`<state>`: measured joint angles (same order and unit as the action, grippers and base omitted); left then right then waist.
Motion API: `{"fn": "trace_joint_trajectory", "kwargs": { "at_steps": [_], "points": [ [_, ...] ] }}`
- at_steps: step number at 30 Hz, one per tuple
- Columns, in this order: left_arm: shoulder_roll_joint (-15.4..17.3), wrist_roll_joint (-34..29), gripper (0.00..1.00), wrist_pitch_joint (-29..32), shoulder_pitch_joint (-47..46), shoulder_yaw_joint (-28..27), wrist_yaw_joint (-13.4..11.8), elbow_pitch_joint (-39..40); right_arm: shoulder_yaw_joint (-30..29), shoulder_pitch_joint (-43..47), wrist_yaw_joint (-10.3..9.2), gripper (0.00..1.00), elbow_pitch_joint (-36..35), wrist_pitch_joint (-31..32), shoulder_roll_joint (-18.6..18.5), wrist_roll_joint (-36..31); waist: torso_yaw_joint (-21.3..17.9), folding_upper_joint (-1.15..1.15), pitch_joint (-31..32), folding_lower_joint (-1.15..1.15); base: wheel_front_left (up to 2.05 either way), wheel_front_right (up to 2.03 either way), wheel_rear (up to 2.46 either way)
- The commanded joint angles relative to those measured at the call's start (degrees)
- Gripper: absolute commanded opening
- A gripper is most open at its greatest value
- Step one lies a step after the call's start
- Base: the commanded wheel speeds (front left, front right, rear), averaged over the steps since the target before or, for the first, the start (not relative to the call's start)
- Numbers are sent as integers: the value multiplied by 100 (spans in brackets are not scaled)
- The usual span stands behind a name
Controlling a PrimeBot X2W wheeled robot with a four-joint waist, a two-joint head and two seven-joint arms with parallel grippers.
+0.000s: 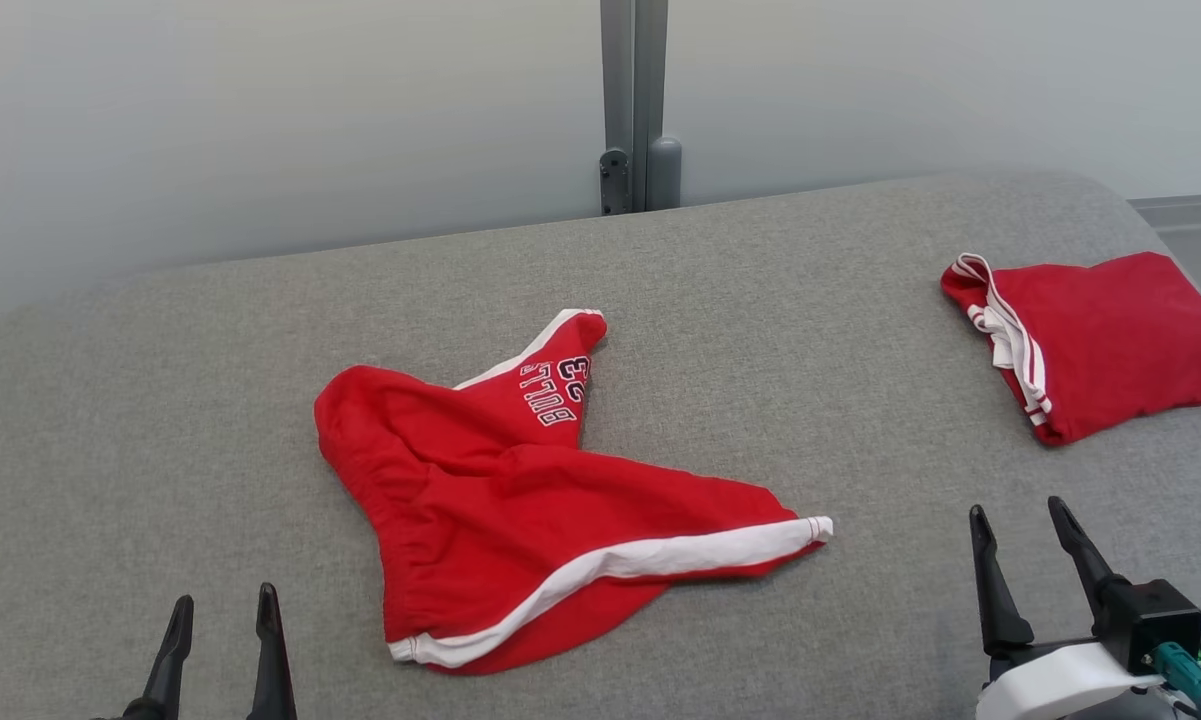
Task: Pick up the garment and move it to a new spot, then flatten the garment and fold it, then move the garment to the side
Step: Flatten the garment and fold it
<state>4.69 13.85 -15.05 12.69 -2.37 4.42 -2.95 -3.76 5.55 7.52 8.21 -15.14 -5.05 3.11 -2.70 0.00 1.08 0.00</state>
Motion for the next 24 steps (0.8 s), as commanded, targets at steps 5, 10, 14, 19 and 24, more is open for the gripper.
{"fn": "trace_joint_trajectory", "kwargs": {
  "at_steps": [5,10,14,19,24],
  "points": [
    [-101,-193,100,-15,-184,-116,166,-67,123,25,-7,100,35,3,66,24,29,0,-29,0,0,0,0],
    [-137,-246,100,-15,-230,-89,243,-149,254,-98,-7,100,25,3,73,91,29,0,-82,0,0,0,0],
    [6,-138,100,181,-228,403,298,-669,811,-243,-7,100,242,3,-135,347,14,0,-161,0,0,0,0],
    [306,82,100,1162,-482,963,307,-887,1801,-836,-8,100,865,338,-656,737,41,0,-429,0,0,0,0],
    [464,360,100,1848,-670,1238,304,-807,2344,-1373,-8,100,1222,661,-913,1016,102,0,-732,0,0,0,0]
  ]
}}
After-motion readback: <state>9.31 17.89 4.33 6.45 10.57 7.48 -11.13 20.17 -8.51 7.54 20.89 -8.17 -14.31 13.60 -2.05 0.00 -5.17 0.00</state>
